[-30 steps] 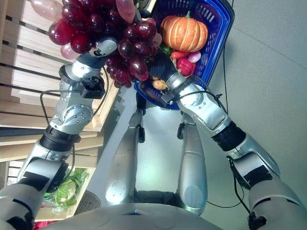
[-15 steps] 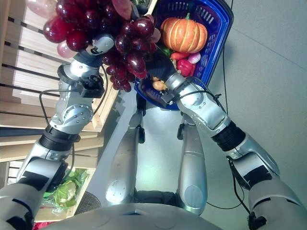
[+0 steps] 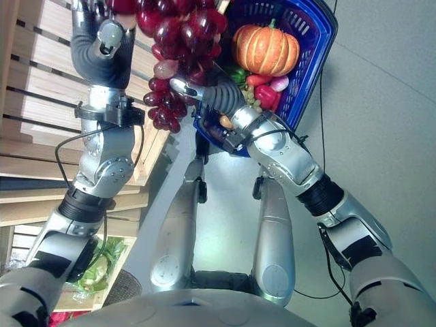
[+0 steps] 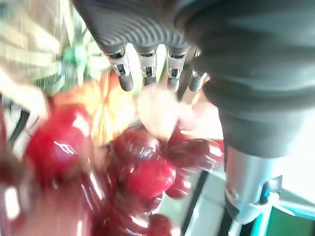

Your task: Pick up fruits and vegetables into the basket

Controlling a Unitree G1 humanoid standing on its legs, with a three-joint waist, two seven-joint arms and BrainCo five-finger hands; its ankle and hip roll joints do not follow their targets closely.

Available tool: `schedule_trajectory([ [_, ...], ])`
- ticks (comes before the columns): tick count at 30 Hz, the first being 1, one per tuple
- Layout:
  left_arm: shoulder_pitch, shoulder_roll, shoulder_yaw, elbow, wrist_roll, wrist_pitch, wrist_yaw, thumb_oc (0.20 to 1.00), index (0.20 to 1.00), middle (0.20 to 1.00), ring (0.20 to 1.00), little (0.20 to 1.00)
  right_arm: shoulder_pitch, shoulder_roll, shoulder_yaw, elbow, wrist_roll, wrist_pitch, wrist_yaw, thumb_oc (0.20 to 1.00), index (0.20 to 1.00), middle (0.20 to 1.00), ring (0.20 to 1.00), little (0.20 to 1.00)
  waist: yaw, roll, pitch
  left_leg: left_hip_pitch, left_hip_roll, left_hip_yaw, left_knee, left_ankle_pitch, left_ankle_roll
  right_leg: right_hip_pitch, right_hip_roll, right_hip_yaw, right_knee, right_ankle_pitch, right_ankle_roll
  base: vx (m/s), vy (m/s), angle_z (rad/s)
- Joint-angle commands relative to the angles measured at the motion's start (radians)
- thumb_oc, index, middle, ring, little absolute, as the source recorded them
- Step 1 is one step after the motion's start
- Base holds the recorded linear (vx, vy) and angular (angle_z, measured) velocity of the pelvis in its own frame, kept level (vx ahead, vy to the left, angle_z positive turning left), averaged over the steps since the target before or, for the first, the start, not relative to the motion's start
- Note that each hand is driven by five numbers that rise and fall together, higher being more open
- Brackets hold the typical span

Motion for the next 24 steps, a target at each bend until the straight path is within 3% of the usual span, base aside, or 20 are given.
schedule_trajectory([
  [1, 0.001, -0.008, 0.050, -0.095, 0.078, -0.020, 0.059, 1.000, 1.000, 1.000, 1.000, 1.000, -0.025, 0.076, -0.016, -0.128, 0.032, -0.043, 0.043, 0.200, 0.200, 0.200, 0.200, 0.200, 0.001, -0.005, -0.033, -0.003, -0.135, 0.002, 0.012, -0.061, 0.079, 0.101, 0.065, -0.082, -0.042, -0.077, 0.004, 0.00, 0.000, 0.00],
  [15, -0.004, -0.031, 0.062, -0.052, 0.127, 0.032, 0.147, 1.000, 1.000, 1.000, 1.000, 1.000, -0.030, 0.100, -0.004, -0.104, 0.019, -0.062, 0.028, 0.200, 0.200, 0.200, 0.200, 0.200, 0.004, -0.002, -0.033, -0.002, -0.134, 0.009, 0.017, -0.061, 0.074, 0.099, 0.067, -0.086, -0.032, -0.083, 0.006, 0.00, 0.000, 0.00],
  [24, 0.006, -0.038, 0.091, 0.088, 0.209, 0.058, 0.241, 1.000, 1.000, 1.000, 1.000, 1.000, 0.002, 0.109, -0.061, -0.024, 0.003, -0.168, -0.061, 0.200, 0.200, 0.200, 0.200, 0.200, -0.002, 0.001, -0.033, -0.005, -0.133, 0.011, 0.028, -0.066, 0.067, 0.095, 0.063, -0.082, -0.022, -0.089, 0.010, 0.00, 0.000, 0.00],
])
